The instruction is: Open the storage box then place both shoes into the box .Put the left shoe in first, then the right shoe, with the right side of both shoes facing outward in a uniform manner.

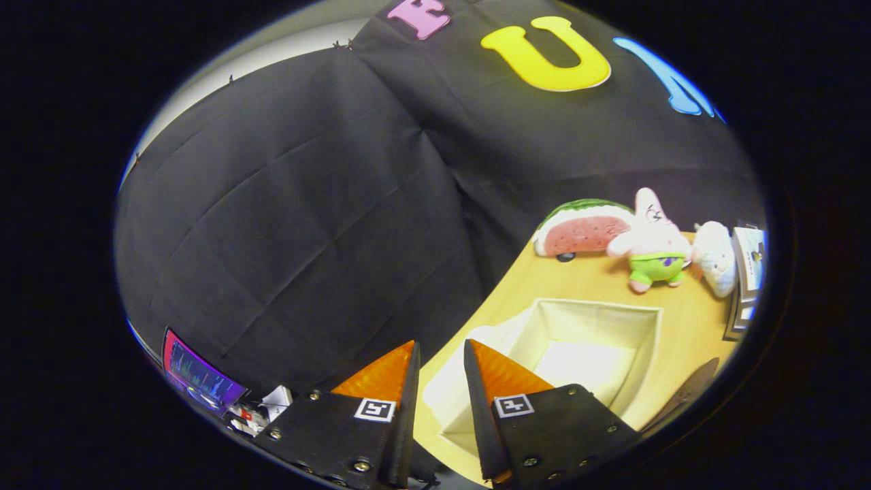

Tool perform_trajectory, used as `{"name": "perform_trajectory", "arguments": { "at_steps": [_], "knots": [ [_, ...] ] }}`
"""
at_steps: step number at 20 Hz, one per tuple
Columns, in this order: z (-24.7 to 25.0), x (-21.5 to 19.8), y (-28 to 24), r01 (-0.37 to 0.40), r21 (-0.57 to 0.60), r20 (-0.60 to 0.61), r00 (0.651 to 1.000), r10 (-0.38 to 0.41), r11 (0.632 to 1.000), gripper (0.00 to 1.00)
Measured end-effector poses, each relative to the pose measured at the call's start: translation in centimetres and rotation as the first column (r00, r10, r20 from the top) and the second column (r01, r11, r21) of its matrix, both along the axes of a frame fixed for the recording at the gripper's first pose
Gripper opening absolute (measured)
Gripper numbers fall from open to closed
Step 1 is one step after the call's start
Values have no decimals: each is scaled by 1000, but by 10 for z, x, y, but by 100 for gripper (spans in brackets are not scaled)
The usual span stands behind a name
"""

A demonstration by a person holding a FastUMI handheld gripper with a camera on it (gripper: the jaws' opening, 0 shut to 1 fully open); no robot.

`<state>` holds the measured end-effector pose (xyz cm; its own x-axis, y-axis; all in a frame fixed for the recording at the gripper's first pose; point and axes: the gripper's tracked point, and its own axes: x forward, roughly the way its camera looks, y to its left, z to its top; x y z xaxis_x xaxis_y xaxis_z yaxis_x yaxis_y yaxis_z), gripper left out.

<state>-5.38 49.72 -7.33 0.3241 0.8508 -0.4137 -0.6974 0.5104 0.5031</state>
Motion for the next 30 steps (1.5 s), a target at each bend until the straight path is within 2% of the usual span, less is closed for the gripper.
{"name": "perform_trajectory", "arguments": {
  "at_steps": [3,7,12,18,24,30],
  "knots": [
    [0,28,-61,108,-12,71,992,-107,994,39],
    [-5,55,-136,238,-26,130,964,-233,971,39],
    [-15,76,-209,377,-39,145,919,-368,925,38],
    [-45,80,-285,510,-105,187,854,-486,854,39],
    [-103,65,-325,565,-216,174,825,-538,796,39],
    [-170,40,-338,539,-332,81,834,-546,774,39]
  ]
}}
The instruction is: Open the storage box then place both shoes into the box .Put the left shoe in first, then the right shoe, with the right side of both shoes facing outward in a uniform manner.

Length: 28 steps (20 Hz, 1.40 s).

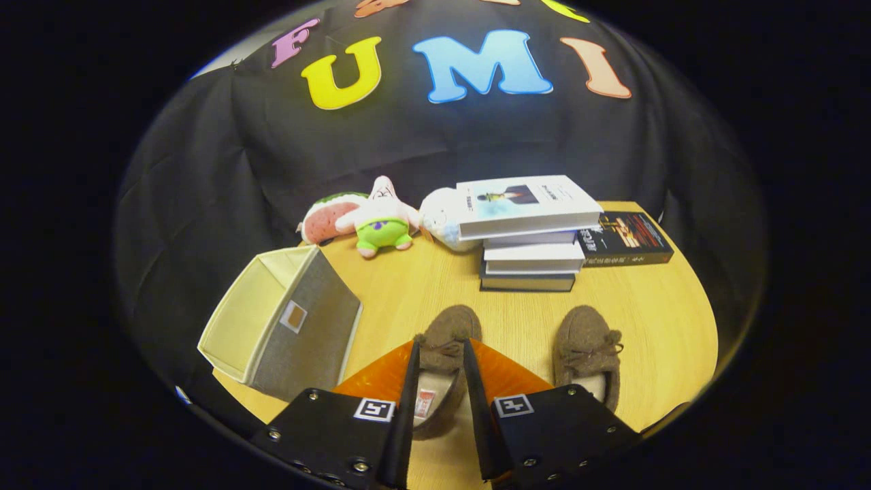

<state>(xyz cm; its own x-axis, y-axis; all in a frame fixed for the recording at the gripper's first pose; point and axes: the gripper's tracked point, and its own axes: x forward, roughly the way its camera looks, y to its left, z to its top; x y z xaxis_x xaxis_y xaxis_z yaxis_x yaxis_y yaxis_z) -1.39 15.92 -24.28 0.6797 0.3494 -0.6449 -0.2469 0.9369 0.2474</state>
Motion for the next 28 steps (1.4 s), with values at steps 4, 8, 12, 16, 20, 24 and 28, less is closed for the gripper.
{"name": "perform_trajectory", "arguments": {
  "at_steps": [4,8,12,16,20,24,28],
  "knots": [
    [-38,-13,3,-5,-20,-101,995,3,1000,39],
    [-72,-11,5,0,-46,-187,982,-8,999,39],
    [-90,4,8,-6,-75,-222,975,-11,997,39],
    [-111,15,5,6,-122,-278,960,-40,992,39],
    [-116,14,1,16,-139,-322,945,-61,990,10],
    [-111,14,3,-8,-168,-331,942,-49,986,1],
    [-89,17,3,2,-159,-324,944,-55,987,1]
  ]
}}
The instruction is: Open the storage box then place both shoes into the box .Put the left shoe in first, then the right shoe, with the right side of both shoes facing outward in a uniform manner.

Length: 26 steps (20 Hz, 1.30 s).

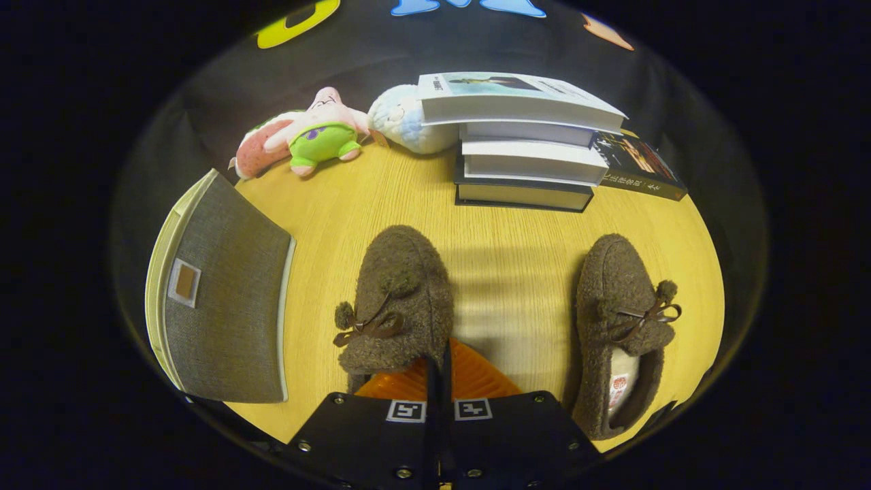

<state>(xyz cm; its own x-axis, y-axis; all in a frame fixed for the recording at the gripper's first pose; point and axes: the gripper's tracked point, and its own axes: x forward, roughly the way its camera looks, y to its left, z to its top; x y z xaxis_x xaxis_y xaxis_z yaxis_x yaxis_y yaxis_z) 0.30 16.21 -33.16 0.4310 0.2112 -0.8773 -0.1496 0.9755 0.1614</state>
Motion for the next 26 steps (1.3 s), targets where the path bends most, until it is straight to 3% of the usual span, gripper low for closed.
{"name": "perform_trajectory", "arguments": {
  "at_steps": [12,20,26],
  "knots": [
    [129,11,29,33,142,98,994,-47,989,1],
    [221,16,128,-109,241,209,976,58,964,1],
    [206,4,225,-185,264,144,978,151,947,1]
  ]
}}
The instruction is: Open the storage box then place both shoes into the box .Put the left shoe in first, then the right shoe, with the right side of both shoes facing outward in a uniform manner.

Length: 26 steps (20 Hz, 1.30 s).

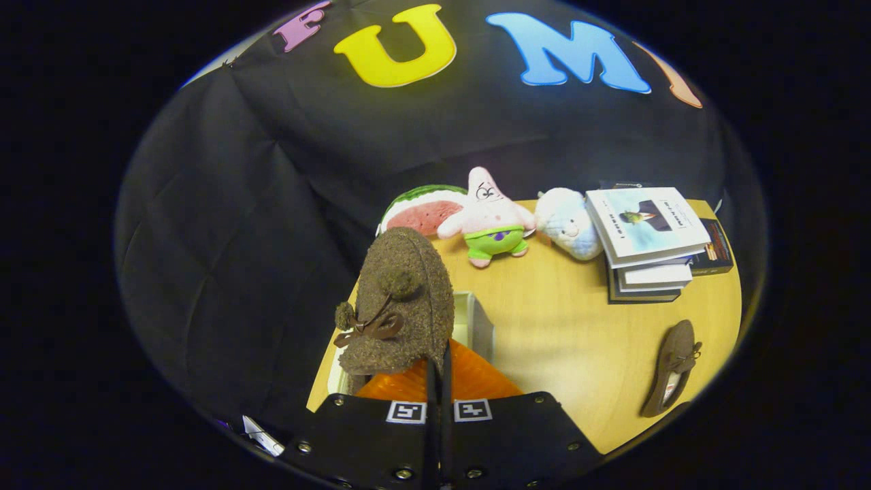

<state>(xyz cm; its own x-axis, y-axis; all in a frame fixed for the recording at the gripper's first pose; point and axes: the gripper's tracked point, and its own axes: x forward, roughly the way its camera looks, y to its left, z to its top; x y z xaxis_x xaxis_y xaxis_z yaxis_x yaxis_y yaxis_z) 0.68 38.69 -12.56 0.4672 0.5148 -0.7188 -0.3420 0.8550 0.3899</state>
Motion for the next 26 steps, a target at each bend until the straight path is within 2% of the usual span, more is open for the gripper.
{"name": "perform_trajectory", "arguments": {
  "at_steps": [6,10,16,22,26],
  "knots": [
    [-72,-22,52,-35,-98,-145,989,20,995,1],
    [-120,-24,73,-32,-178,-216,976,-7,983,1],
    [-170,-23,93,-44,-274,-261,965,-31,961,1],
    [-203,-25,98,-69,-360,-251,968,-25,930,1],
    [-209,-25,103,-129,-364,-254,966,35,922,3]
  ]
}}
